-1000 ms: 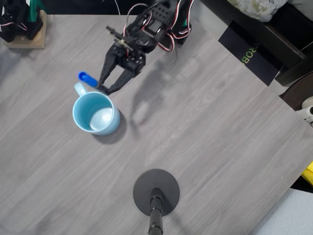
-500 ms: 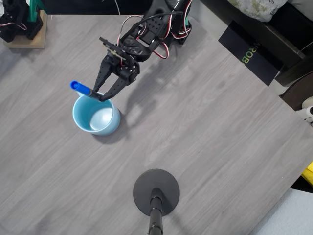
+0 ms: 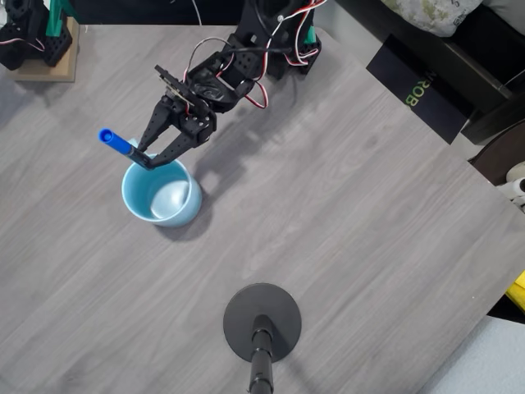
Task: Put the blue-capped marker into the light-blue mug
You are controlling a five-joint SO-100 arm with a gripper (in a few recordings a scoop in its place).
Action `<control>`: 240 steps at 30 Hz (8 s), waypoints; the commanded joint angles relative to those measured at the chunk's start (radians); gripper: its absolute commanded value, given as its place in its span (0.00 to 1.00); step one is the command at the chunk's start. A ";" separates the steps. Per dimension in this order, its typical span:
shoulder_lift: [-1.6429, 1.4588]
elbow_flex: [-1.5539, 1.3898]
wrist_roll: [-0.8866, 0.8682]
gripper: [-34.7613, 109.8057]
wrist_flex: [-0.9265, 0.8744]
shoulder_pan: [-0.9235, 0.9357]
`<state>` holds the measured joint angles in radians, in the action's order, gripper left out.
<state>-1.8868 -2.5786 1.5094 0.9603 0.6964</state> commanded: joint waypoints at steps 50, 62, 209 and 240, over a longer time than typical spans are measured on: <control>0.006 -0.075 -0.147 0.27 -0.060 -0.006; -0.741 0.117 -0.703 0.24 -1.293 -0.172; -1.451 -0.518 -1.443 0.24 -2.189 -0.666; -1.451 -0.518 -1.443 0.24 -2.189 -0.666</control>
<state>-3.3103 -3.0940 0.0660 -1.2164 0.0245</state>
